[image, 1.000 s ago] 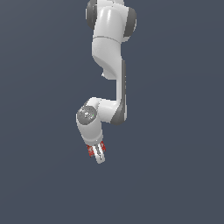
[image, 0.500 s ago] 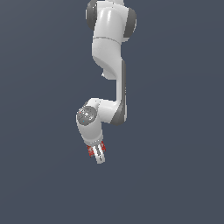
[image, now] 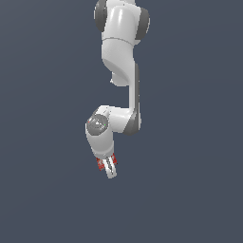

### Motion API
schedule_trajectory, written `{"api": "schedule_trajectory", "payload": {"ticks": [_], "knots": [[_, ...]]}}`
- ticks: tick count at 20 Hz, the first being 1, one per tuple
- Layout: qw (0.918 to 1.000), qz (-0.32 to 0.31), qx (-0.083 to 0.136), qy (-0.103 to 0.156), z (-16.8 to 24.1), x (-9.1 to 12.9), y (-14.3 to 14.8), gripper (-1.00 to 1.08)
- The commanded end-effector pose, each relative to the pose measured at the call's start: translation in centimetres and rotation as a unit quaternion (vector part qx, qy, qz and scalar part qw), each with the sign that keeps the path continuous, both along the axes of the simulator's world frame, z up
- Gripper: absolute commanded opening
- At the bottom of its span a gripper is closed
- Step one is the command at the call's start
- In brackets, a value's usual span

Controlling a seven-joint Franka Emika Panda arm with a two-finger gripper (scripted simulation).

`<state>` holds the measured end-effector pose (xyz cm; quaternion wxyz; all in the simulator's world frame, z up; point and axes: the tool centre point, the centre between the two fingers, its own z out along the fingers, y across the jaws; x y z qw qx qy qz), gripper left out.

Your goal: Pick up the object and move it to a goal position.

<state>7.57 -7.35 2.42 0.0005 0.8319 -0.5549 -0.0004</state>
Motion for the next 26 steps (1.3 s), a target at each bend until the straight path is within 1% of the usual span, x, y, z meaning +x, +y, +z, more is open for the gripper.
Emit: {"api": "schedule_trajectory", "payload": {"ticks": [1,16,21,26], "knots": [[1.0,0.001,0.0,-0.001,0.9,0.5,1.3,-1.0],[1.0,0.001,0.0,-0.001,9.2,5.3,12.2,-1.0],[1.0,0.001,0.0,-0.001,10.7,6.4,14.3,-1.0],[1.0,0.001,0.0,-0.001,11.5,6.9,15.3,-1.0]]}}
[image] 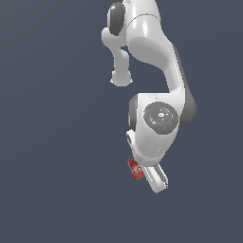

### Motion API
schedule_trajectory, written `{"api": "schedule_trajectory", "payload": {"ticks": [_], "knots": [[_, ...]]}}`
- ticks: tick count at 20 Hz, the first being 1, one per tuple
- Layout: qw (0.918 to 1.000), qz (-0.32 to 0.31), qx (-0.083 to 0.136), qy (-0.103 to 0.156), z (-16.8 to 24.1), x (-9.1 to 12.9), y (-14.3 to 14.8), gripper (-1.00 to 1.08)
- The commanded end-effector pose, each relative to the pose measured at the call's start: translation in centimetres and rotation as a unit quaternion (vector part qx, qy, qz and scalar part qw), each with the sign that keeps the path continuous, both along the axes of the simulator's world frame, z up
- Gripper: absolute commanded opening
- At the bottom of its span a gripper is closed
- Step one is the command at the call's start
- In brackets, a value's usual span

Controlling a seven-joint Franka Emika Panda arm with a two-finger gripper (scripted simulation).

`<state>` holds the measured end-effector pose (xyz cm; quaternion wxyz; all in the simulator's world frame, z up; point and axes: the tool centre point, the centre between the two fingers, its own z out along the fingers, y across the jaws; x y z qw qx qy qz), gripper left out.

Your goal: Pick up the object and move it to a goal position.

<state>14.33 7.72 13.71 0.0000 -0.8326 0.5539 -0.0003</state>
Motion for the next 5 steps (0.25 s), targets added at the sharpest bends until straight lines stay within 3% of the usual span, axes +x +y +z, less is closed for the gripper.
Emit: {"api": "schedule_trajectory", "payload": {"ticks": [1,5], "knots": [[1.0,0.0,0.0,0.0,0.28,0.21,0.34,-1.0],[1.0,0.0,0.0,0.0,0.42,0.32,0.53,-1.0]]}}
